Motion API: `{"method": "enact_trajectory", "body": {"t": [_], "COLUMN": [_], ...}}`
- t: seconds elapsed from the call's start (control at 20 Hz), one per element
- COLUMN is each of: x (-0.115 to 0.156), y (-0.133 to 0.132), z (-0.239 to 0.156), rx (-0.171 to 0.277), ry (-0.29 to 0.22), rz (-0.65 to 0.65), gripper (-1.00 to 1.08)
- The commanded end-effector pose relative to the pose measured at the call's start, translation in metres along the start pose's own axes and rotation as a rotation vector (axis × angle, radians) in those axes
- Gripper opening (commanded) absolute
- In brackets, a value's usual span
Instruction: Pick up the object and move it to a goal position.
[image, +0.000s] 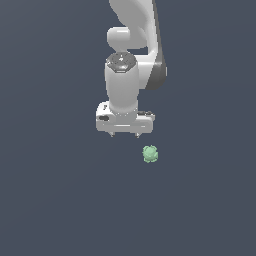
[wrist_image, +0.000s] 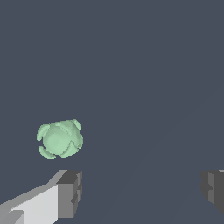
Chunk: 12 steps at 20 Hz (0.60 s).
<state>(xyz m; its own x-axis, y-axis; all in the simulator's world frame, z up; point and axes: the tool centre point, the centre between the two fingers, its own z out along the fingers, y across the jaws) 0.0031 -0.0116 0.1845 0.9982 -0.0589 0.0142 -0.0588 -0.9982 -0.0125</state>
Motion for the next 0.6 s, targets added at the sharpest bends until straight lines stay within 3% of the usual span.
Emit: {"method": "enact_trajectory", "body": {"t": [0.0, 0.55], "x": [0.0, -0.008], "y": [0.0, -0.001], "z": [0.0, 0.015], "rx": [0.0, 0.032], "ry": [0.0, -0.036], "rz": [0.0, 0.023], "gripper": [1.0, 1.0]}}
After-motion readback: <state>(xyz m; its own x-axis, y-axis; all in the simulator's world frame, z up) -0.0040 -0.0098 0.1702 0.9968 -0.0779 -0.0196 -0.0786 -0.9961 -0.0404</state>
